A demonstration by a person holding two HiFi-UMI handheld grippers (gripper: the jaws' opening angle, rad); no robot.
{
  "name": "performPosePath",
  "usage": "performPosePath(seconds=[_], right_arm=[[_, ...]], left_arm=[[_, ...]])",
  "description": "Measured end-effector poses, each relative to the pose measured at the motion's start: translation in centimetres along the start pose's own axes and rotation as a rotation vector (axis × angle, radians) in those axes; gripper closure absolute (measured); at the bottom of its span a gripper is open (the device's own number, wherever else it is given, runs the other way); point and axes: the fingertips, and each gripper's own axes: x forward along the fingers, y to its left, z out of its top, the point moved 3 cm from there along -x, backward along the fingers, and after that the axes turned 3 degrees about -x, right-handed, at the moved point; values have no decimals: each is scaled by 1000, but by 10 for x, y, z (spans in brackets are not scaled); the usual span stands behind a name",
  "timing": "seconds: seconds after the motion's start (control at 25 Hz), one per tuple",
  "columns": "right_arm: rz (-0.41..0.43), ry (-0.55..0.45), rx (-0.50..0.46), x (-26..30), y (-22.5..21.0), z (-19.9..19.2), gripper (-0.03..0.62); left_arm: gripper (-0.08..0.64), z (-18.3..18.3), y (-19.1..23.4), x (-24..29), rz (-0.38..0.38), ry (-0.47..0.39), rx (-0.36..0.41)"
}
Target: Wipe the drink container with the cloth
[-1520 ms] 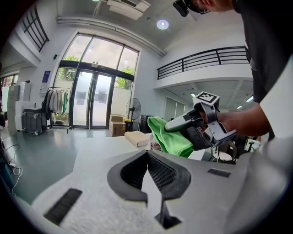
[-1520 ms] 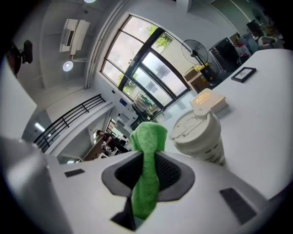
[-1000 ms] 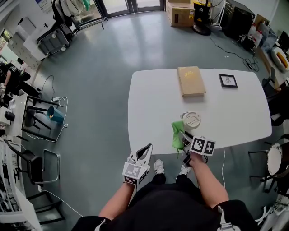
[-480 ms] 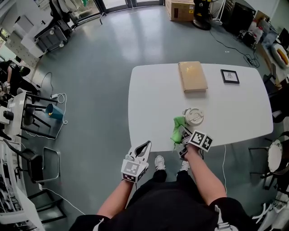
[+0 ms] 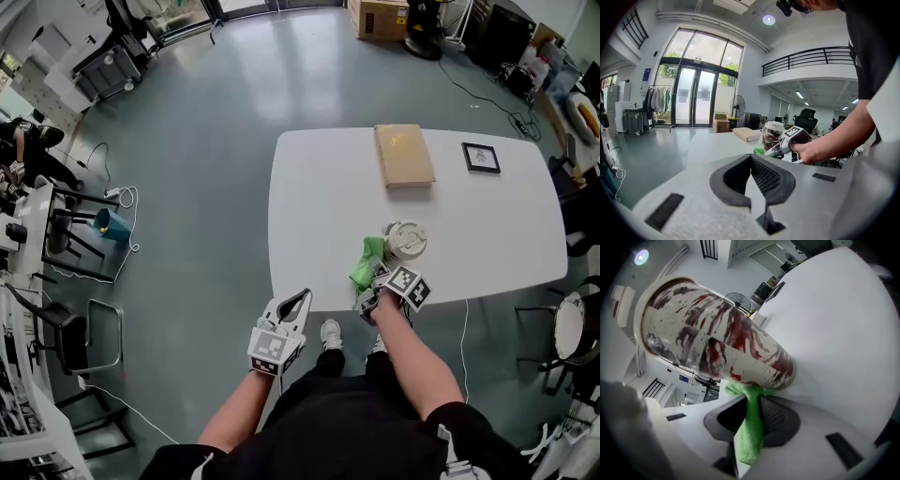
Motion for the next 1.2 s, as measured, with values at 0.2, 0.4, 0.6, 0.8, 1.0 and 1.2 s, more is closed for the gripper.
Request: performPosePath(seconds=[0.2, 0.4, 0.6, 0.8, 1.0, 1.2], right_arm=[[99, 30, 31, -2, 19, -9, 511], [320, 86, -152, -36, 82, -12, 511], [487, 37, -424, -85, 150, -2, 511], [584, -93, -665, -137, 188, 24, 513], [553, -258, -923, -181, 194, 63, 522], [477, -346, -1001, -208, 175, 100, 523]], left_arm=[[552, 3, 2, 2, -1, -20, 5], [552, 22, 6, -1, 51, -82, -73], [552, 46, -1, 2, 44, -123, -54], [552, 78, -27, 11, 5, -201, -87], [552, 103, -58, 31, -59, -248, -79], [552, 117, -86, 50, -116, -261, -46]])
